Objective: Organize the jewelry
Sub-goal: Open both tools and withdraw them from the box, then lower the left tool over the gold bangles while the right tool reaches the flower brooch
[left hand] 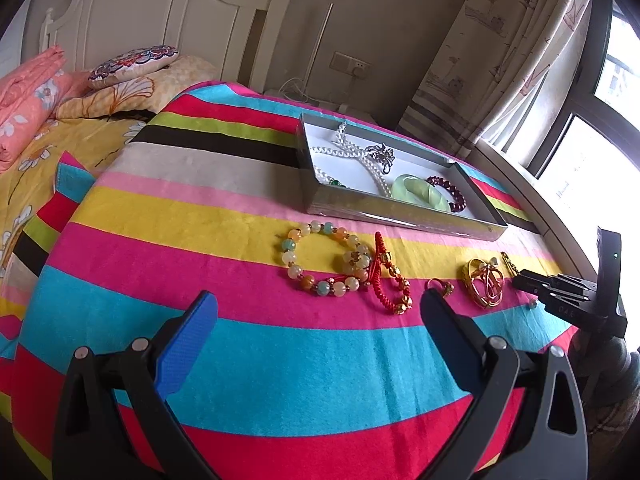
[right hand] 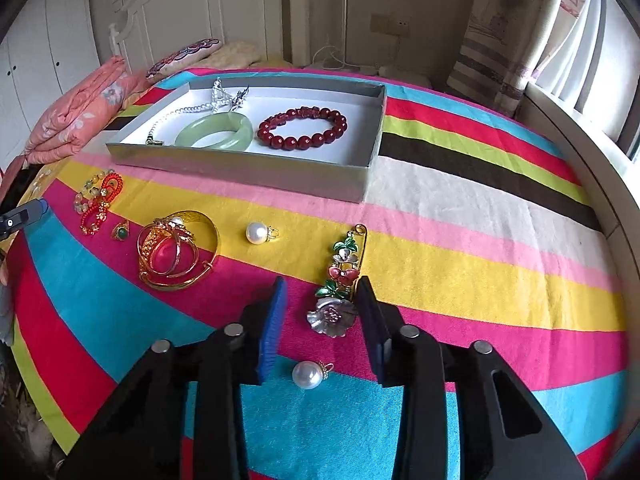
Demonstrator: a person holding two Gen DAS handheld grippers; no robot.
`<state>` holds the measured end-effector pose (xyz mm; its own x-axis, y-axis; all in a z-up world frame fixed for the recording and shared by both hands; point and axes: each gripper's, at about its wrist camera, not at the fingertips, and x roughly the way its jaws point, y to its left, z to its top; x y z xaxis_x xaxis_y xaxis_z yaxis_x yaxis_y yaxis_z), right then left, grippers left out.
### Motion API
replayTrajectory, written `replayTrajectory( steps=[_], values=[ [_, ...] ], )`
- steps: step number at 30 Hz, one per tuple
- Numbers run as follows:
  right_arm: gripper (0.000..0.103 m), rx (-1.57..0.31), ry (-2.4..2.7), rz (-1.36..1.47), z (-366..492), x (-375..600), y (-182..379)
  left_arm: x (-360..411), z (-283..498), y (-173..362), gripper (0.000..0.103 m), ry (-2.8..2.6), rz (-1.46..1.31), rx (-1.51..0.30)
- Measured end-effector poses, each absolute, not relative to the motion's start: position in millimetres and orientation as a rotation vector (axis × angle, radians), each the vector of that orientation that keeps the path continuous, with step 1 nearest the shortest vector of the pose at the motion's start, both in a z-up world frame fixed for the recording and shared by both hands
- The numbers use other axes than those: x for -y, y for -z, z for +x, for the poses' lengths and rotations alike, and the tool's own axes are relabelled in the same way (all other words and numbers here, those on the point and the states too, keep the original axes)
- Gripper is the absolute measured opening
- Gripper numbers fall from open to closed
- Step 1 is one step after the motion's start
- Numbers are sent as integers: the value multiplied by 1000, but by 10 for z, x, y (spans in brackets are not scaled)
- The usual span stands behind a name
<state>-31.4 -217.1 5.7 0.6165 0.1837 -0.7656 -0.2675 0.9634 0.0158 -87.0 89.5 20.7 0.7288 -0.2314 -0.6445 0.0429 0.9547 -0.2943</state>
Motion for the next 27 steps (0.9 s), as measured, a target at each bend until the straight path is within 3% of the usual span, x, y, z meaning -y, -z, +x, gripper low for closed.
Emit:
replayTrajectory(
  steps=[7, 23, 25, 27],
  values=[
    [25, -828, -285, -32, -363, 2292, -125, -768, -914, -246, 100, 170, -200, -730],
    [25, -709, -401, 257, -452, 2739, -259, 806, -753, -316, 99, 411, 144, -774],
    [25, -705, -401, 265, -453, 2754, -262, 912, -678, -300, 93, 421, 157, -783],
    [25, -701, -401, 272, -456, 2764, -264, 965, -596, -289, 81, 440, 144, -795]
  ],
)
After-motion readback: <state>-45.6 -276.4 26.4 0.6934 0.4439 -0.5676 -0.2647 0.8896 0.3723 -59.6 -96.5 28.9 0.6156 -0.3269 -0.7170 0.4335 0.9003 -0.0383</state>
